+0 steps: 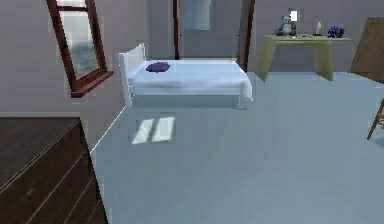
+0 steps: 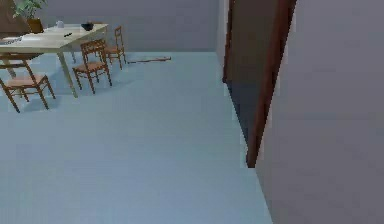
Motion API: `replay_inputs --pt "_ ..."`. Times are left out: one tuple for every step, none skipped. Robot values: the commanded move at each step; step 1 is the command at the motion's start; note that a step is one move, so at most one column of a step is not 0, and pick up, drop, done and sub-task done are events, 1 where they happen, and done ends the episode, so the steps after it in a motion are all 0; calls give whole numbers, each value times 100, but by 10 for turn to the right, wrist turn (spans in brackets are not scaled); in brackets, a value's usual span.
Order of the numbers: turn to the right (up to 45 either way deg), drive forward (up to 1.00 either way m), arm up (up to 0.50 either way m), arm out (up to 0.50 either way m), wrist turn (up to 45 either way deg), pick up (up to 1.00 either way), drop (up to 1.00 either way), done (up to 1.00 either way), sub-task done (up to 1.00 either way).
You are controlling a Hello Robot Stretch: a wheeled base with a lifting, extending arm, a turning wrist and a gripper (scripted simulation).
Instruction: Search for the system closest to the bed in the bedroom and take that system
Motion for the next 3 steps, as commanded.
replay_inputs --pt "0 100 0 0 0 0 0 0 0" --pt "0 100 0 0 0 0 0 0 0" --pt "0 55 0 0 0 0 0 0 0"
